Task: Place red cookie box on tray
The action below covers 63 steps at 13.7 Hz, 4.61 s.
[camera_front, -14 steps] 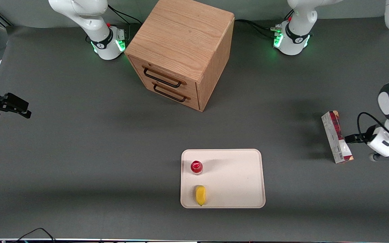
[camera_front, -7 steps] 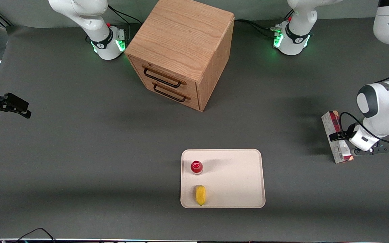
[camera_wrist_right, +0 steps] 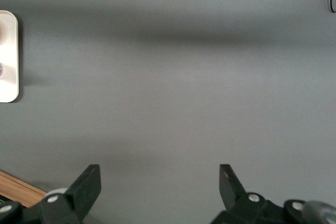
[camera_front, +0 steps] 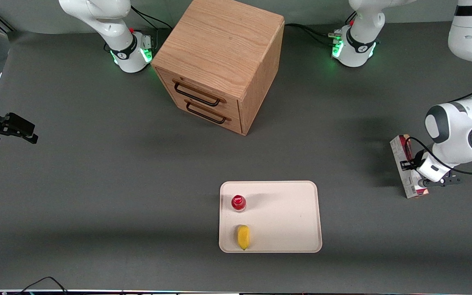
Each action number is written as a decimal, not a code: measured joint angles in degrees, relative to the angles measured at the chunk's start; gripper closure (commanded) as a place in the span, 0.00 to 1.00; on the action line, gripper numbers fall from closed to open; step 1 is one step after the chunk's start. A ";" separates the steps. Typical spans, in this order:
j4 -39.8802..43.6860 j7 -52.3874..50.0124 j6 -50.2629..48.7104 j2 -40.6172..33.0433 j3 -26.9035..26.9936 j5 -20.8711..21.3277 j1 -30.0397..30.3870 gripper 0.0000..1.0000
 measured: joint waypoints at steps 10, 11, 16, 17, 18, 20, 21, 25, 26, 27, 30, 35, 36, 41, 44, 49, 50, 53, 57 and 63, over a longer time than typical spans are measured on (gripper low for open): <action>25.96 0.30 -28.75 -4.32 -4.80 0.01 -1.77 1.00; 30.55 0.23 -32.77 -4.65 -5.51 -0.01 -2.74 1.00; 48.93 -6.72 -40.49 3.38 -6.00 -0.06 -11.40 1.00; 52.24 -8.89 -40.48 6.66 -5.94 -0.08 -13.69 1.00; 55.26 -11.14 -40.31 9.99 -5.91 -0.09 -16.09 1.00; 59.53 -17.27 -37.75 16.27 -5.70 -0.10 -21.28 1.00; 60.60 -20.54 -35.22 18.94 -5.46 -0.09 -23.83 1.00; 61.47 -25.45 -26.97 28.96 -2.00 -0.03 -31.41 1.00; 61.50 -25.38 -26.15 30.91 -0.86 -0.03 -32.01 1.00; 61.56 -25.06 -25.57 32.42 -0.31 -0.02 -32.02 1.00; 61.63 -24.32 -22.93 34.74 0.37 -0.10 -31.80 1.00; 61.54 -24.26 -22.43 34.75 0.64 -1.02 -31.77 0.00; 61.10 -24.26 -21.32 34.80 0.64 -1.12 -31.78 0.00; 60.51 -24.25 -19.29 34.30 0.72 -1.60 -31.55 0.00; 58.35 -24.15 -19.47 28.62 0.82 -1.95 -29.24 0.00; 50.58 -23.43 -28.49 12.89 0.95 -6.92 -22.79 0.00; 49.61 -22.26 -32.73 9.65 0.97 -7.09 -21.24 0.00; 45.90 -16.82 -40.83 1.25 0.69 -6.75 -16.63 0.00; 33.53 -10.80 -40.92 -9.45 0.01 -4.46 -10.37 0.00; 22.79 -7.87 -42.10 -23.64 -1.90 -2.38 -6.81 0.00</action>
